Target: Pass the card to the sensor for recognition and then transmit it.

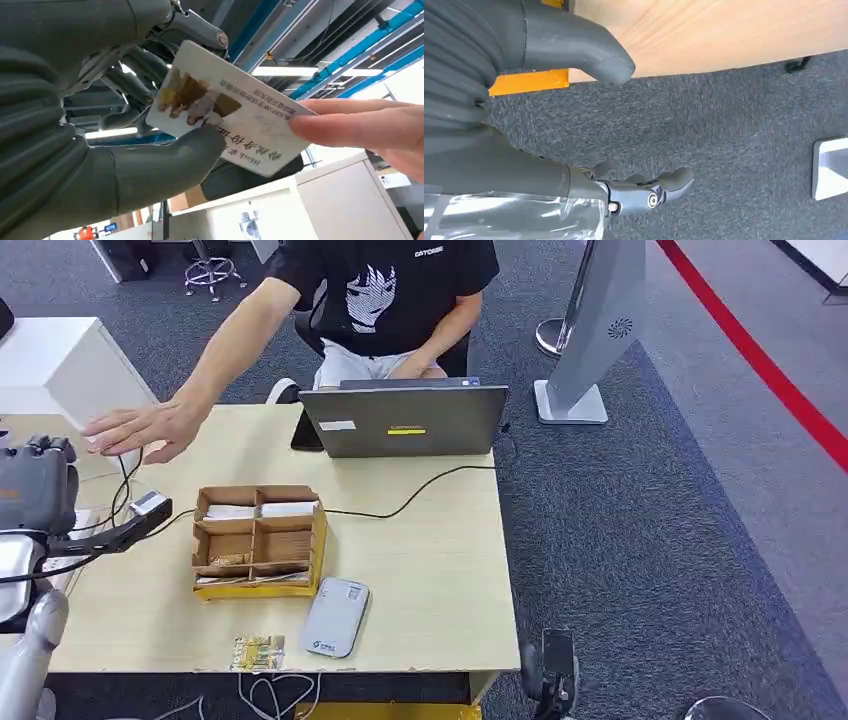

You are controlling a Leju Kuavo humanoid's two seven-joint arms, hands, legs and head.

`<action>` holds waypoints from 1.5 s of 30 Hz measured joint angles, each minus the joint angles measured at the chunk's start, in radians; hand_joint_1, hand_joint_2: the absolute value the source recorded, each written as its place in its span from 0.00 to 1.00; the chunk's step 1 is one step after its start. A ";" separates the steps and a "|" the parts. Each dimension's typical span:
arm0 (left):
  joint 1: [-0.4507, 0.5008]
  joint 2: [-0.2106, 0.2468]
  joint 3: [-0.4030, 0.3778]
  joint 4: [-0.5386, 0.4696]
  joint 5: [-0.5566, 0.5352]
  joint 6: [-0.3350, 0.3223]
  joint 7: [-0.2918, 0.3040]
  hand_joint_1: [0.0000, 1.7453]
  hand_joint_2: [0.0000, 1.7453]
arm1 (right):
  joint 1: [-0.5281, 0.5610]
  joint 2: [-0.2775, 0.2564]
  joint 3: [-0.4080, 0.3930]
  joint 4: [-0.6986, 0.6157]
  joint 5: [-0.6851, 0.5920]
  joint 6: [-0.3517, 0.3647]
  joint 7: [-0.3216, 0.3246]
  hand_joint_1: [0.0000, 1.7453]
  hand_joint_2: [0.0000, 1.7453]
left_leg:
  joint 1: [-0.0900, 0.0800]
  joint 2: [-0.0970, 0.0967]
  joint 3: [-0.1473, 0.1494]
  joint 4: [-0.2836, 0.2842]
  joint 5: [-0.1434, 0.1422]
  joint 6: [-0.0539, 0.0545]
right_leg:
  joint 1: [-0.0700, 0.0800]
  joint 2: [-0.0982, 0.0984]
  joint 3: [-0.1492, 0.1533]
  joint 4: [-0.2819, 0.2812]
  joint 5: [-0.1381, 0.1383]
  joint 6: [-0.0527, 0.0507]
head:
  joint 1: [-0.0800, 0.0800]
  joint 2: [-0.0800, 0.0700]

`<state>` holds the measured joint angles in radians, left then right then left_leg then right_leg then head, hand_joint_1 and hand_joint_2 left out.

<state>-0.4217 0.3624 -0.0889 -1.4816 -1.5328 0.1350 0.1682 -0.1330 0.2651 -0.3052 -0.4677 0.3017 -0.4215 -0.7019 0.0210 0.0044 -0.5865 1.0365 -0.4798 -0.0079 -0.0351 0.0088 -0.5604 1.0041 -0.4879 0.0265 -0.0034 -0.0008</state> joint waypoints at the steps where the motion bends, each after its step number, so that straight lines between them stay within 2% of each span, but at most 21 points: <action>1: 0.000 -0.002 0.000 0.000 0.000 0.001 0.001 0.00 1.00 | 0.000 -0.002 0.000 0.001 0.001 -0.003 0.000 0.00 1.00 | 0.000 0.000 0.000 0.000 0.000 0.000 | 0.000 0.000 0.000 0.000 0.000 0.000 | 0.000 0.000; 7: 0.030 -0.019 0.000 -0.044 0.000 0.005 -0.010 0.00 1.00 | 0.001 -0.006 -0.005 0.002 0.013 -0.024 0.000 0.00 1.00 | 0.000 -0.001 -0.001 0.000 0.000 0.000 | 0.000 0.000 0.000 0.000 0.000 0.000 | 0.000 0.000; 12: 0.087 -0.032 -0.006 -0.134 0.000 0.010 -0.010 0.00 1.00 | 0.004 -0.008 -0.015 0.001 0.013 -0.036 0.000 0.00 1.00 | 0.000 -0.001 -0.001 0.000 0.000 0.000 | 0.000 0.000 0.000 0.000 0.000 0.000 | 0.000 0.000; 18: 0.143 -0.040 -0.052 -0.240 0.000 0.023 -0.007 0.00 1.00 | 0.012 -0.012 -0.029 -0.002 0.004 -0.045 0.000 0.00 1.00 | 0.000 -0.001 -0.001 0.000 0.000 0.000 | 0.000 -0.001 0.000 0.000 0.000 0.000 | 0.000 0.000; 20: 0.170 -0.039 -0.085 -0.285 0.000 0.019 0.027 0.00 1.00 | 0.018 -0.013 -0.041 -0.008 -0.003 -0.046 0.000 0.00 1.00 | 0.000 -0.001 -0.001 0.000 0.000 0.000 | 0.000 -0.001 0.000 0.000 0.000 0.000 | 0.000 0.000; 22: 0.195 -0.019 -0.138 -0.326 0.000 0.017 0.097 0.00 1.00 | 0.025 -0.013 -0.051 -0.019 -0.016 -0.047 0.000 0.00 1.00 | 0.000 -0.001 -0.001 0.000 -0.001 0.000 | 0.000 -0.001 0.000 0.000 0.000 0.000 | 0.002 0.000; 23: 0.212 -0.014 -0.168 -0.343 0.000 0.021 0.111 0.00 1.00 | 0.030 -0.013 -0.058 -0.025 -0.020 -0.047 0.000 0.00 1.00 | 0.000 -0.001 -0.001 0.000 -0.001 0.000 | 0.000 -0.001 0.000 0.000 0.000 0.000 | 0.000 0.000; 26: 0.275 -0.014 -0.224 -0.382 0.000 0.025 0.108 0.00 1.00 | 0.043 -0.014 -0.076 -0.042 -0.029 -0.045 0.000 0.00 1.00 | 0.000 -0.001 -0.001 0.000 -0.001 0.000 | 0.000 0.000 0.000 0.000 0.000 0.000 | 0.002 0.000; 30: 0.324 -0.016 -0.251 -0.400 0.000 0.038 0.085 0.00 1.00 | 0.052 -0.014 -0.090 -0.056 -0.028 -0.045 0.000 0.00 1.00 | 0.000 -0.001 -0.001 -0.001 -0.001 0.000 | 0.000 -0.001 0.000 0.000 0.000 0.000 | 0.001 0.000; 33: 0.386 -0.041 -0.252 -0.394 0.000 0.052 0.051 0.00 1.00 | 0.059 -0.014 -0.095 -0.064 -0.023 -0.052 0.000 0.00 1.00 | 0.000 -0.001 -0.001 -0.001 -0.001 0.000 | 0.000 -0.001 0.000 0.000 0.000 0.000 | 0.001 0.000; 35: 0.416 -0.059 -0.252 -0.376 0.000 0.067 0.050 0.00 1.00 | 0.060 -0.014 -0.097 -0.064 -0.019 -0.053 0.000 0.00 1.00 | 0.000 -0.001 -0.001 0.000 -0.001 0.000 | 0.000 -0.002 0.000 -0.001 0.000 0.000 | 0.001 0.000; 41: 0.454 -0.085 -0.252 -0.346 0.000 0.073 0.048 0.00 1.00 | 0.064 -0.014 -0.101 -0.067 -0.015 -0.056 0.000 0.00 1.00 | 0.000 -0.001 -0.001 -0.001 -0.001 0.000 | 0.000 -0.002 0.000 0.000 0.000 0.000 | 0.001 0.000; 45: 0.470 -0.122 -0.233 -0.300 0.000 0.090 0.018 0.00 1.00 | 0.064 -0.014 -0.102 -0.067 -0.006 -0.059 0.000 0.00 1.00 | 0.000 -0.001 -0.001 -0.001 -0.001 0.000 | 0.000 -0.002 0.000 0.000 0.000 0.000 | 0.001 0.000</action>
<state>0.0479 0.2407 -0.3224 -1.7812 -1.5328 0.2255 0.1858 -0.0687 0.2514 -0.4070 -0.5344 0.2957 -0.4807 -0.7019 0.0208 0.0029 -0.5878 1.0360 -0.4807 -0.0077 -0.0353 0.0068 -0.5605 1.0036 -0.4883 0.0268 -0.0027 -0.0008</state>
